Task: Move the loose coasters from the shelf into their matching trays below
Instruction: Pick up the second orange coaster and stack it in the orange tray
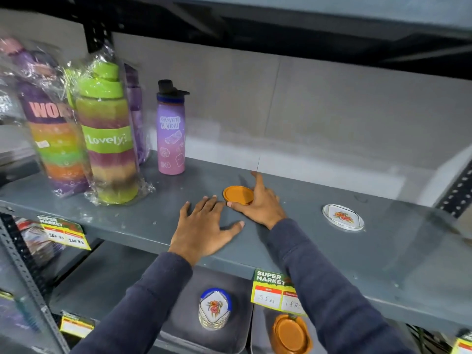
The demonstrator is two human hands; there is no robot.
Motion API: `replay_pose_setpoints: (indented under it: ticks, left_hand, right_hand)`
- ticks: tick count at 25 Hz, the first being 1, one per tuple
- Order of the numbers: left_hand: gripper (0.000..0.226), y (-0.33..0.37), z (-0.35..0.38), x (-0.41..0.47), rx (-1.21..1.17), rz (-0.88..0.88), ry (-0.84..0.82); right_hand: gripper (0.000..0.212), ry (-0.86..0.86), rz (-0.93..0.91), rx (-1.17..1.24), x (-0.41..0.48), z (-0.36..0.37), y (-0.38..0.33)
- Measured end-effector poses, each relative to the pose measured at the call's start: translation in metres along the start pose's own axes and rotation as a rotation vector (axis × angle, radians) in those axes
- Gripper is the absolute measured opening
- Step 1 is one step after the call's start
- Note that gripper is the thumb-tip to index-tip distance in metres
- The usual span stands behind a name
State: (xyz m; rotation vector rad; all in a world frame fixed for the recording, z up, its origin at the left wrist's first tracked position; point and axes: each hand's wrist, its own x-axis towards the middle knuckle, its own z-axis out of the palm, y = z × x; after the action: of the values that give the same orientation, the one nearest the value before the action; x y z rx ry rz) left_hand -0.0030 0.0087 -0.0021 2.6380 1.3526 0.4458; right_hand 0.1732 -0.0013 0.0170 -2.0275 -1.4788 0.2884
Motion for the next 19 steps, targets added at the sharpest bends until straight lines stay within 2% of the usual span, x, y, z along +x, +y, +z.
replay_pose_setpoints:
  ticks: [3, 6, 14, 16, 19]
  left_hand:
    - [0.087, -0.001, 0.000, 0.001, 0.009, 0.003, -0.004]
    - [0.087, -0.001, 0.000, 0.001, -0.001, 0.001, 0.006]
    - [0.085, -0.003, 0.006, 0.002, -0.024, -0.004, 0.045]
    - [0.086, -0.003, 0.007, 0.003, -0.020, -0.005, 0.035]
    - [0.090, -0.004, 0.009, 0.004, -0.023, 0.009, 0.029]
  right_hand:
    - [0.105, 0.043, -0.054, 0.091, -0.002, -0.006, -0.001]
    - [0.102, 0.165, -0.172, 0.185, -0.016, -0.027, -0.018]
    - [0.108, 0.791, -0.644, 0.262, -0.130, -0.120, -0.094]
    - [0.108, 0.809, -0.742, 0.305, -0.157, -0.130, -0.101]
    - [0.109, 0.715, -0.795, 0.455, -0.171, -0.133, -0.097]
